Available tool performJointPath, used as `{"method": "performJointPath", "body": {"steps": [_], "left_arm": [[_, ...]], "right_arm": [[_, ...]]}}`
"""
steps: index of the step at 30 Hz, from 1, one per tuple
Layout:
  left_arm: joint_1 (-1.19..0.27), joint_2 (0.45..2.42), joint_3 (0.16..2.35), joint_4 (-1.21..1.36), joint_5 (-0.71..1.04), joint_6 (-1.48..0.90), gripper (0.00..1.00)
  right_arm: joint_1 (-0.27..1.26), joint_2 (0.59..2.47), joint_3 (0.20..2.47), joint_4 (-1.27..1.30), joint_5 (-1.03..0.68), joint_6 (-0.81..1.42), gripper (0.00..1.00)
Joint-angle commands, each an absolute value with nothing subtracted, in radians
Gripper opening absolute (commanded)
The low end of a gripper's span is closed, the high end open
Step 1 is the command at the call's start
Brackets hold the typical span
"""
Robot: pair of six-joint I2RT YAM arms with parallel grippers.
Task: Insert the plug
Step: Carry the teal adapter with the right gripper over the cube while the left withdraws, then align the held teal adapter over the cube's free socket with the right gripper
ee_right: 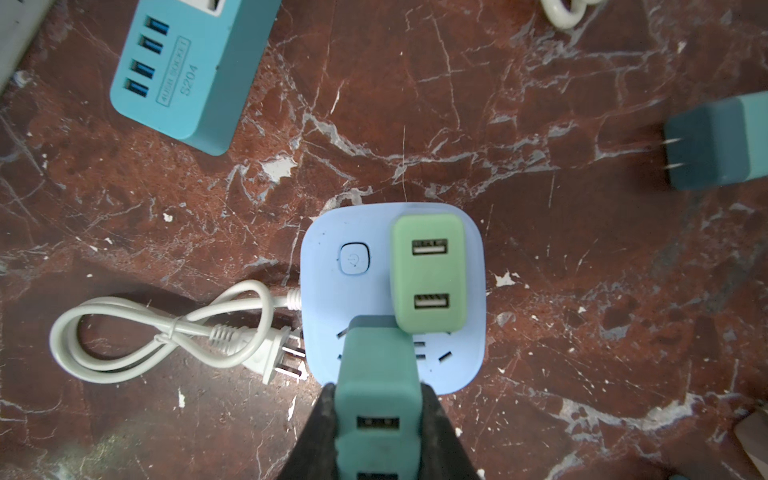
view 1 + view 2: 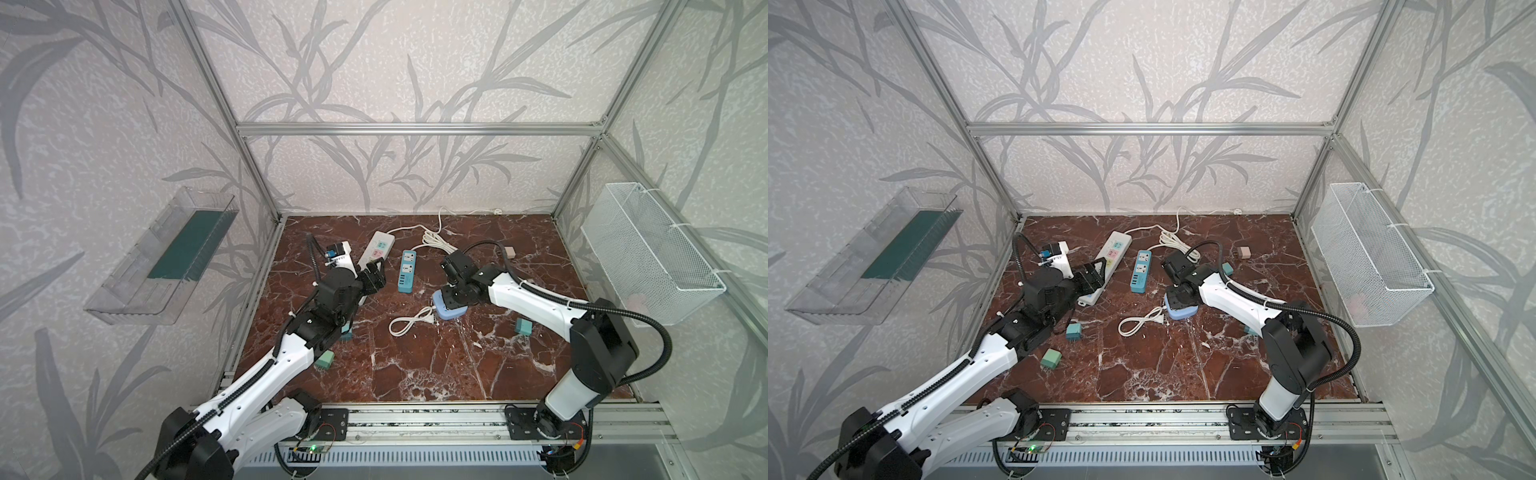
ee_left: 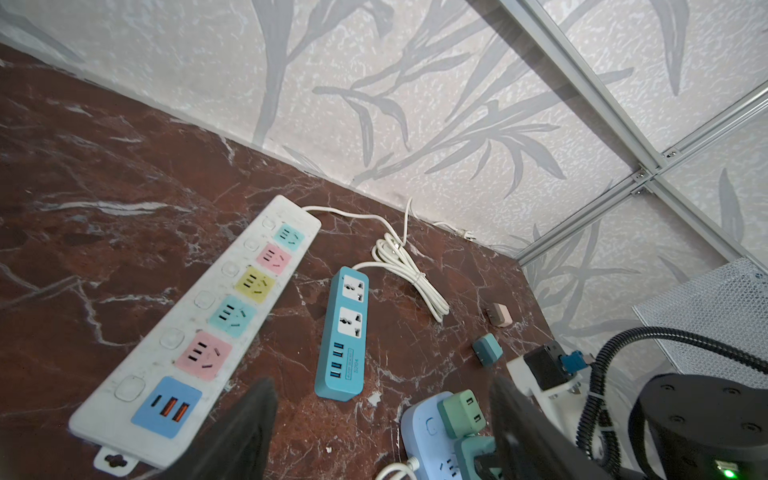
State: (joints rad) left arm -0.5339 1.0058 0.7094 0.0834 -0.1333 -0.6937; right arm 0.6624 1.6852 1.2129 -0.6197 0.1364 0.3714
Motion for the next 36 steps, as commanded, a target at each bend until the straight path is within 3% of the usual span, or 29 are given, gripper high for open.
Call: {"method": "performJointPath", "body": {"steps": [1,22,36], "left_arm": [[-0.528,1.015,0.699,0.108,-0.072,-0.749,0.81],[-0.492,1.011,0.699,0.087,-0.098,-0.74,0.81],[-0.478,1.006,0.704,0.075,-0.097,-0.733,0.81]], "right_arm": [[0.668,1.701,1.258,-0.647,0.16,0.357,0.07],[0.661,1.757,1.25,-0.671,0.111,0.303,0.07],[0.662,1.67,1.24,-0.692,0.097,0.285,0.07]]}}
